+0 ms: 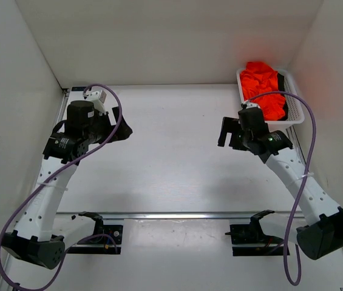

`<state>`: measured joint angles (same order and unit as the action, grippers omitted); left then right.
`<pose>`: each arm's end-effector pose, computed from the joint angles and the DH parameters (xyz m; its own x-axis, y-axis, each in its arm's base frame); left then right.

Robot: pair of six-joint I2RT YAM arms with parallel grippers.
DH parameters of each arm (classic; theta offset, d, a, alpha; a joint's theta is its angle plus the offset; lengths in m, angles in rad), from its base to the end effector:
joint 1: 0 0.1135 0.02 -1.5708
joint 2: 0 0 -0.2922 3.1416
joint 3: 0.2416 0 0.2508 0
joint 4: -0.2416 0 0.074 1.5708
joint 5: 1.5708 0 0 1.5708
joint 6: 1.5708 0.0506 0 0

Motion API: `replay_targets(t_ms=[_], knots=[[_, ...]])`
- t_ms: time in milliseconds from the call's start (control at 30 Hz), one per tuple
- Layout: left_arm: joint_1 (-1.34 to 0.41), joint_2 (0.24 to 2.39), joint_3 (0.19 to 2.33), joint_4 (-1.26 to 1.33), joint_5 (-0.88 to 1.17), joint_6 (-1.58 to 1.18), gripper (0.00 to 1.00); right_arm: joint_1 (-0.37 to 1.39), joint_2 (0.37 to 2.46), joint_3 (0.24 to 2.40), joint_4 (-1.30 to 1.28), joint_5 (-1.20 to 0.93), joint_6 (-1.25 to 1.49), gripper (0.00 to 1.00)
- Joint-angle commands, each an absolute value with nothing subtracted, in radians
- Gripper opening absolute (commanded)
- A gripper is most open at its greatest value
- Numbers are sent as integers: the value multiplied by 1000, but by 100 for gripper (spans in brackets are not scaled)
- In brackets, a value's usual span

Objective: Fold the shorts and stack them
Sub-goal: Grab the shorts from the pile

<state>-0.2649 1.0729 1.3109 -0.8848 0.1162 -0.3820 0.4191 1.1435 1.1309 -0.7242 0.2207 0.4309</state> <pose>0.1935 -0.0586 0.4111 -0.6699 -0.2019 -0.7145 0.1074 0.9259 -0.3623 0.2187 0.0853 0.3535 -0.6617 0.1514 -0.7344 0.0302 0.9840 0.1757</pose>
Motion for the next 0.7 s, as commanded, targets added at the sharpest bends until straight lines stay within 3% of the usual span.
replay_targets(t_ms=[0, 200, 500, 667], knots=[[-265, 1039, 1287, -850, 101, -377, 100, 413, 1152, 1123, -716, 193, 451, 100], [-265, 1000, 1258, -850, 57, -396, 100, 413, 1094, 1123, -735, 262, 472, 100], [-265, 1042, 1258, -859, 149, -385, 100, 381, 991, 1104, -746, 419, 463, 100], [-265, 1063, 1267, -868, 97, -385, 100, 280, 1021, 1115, -772, 343, 482, 100]])
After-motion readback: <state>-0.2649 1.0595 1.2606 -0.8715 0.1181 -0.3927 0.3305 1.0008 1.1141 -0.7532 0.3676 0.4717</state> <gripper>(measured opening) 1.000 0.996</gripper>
